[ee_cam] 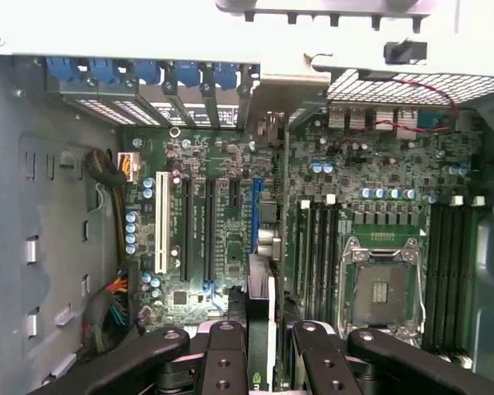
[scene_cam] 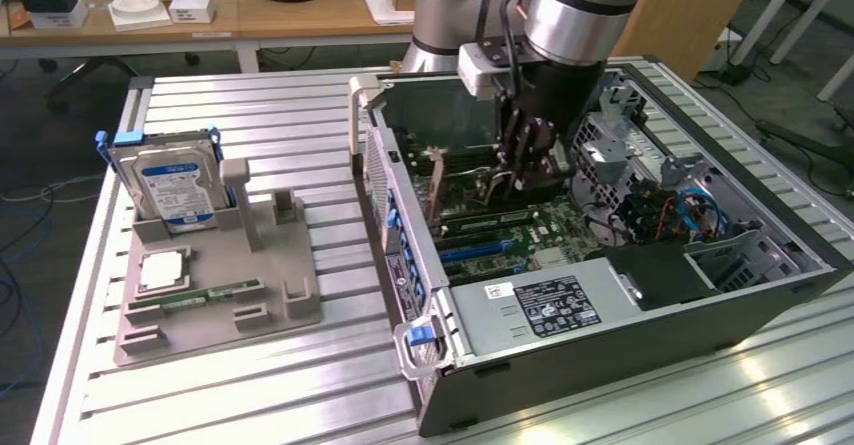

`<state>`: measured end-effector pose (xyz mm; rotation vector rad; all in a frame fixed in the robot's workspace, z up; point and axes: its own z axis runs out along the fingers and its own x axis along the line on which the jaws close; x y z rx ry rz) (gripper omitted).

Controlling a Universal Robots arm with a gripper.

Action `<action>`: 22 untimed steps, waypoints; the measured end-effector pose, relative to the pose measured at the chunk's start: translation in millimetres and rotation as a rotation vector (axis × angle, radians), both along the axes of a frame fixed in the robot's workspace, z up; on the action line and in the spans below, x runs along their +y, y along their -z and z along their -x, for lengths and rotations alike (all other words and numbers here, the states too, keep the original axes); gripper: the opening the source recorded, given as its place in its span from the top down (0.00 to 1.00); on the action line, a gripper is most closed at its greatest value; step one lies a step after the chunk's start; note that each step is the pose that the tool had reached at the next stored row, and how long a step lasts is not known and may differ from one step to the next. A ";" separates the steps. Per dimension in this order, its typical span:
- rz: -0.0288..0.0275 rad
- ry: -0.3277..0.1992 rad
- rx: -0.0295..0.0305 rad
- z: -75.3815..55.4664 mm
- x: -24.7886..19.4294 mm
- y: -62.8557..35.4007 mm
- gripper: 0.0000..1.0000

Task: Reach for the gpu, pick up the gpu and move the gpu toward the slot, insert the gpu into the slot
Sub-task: 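Insert the gpu into the slot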

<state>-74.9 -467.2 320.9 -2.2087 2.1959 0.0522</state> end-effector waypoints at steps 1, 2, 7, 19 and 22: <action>0.0000 0.000 0.0000 0.4 -0.4 1.5 0.74; 0.0003 0.000 0.0002 0.5 -0.8 3.2 0.74; 0.0002 -0.005 -0.0026 0.4 -1.0 10.3 0.74; 0.0002 -0.007 -0.0038 1.6 -1.0 28.8 0.74; 0.0002 -0.007 -0.0038 6.6 -1.0 33.9 0.74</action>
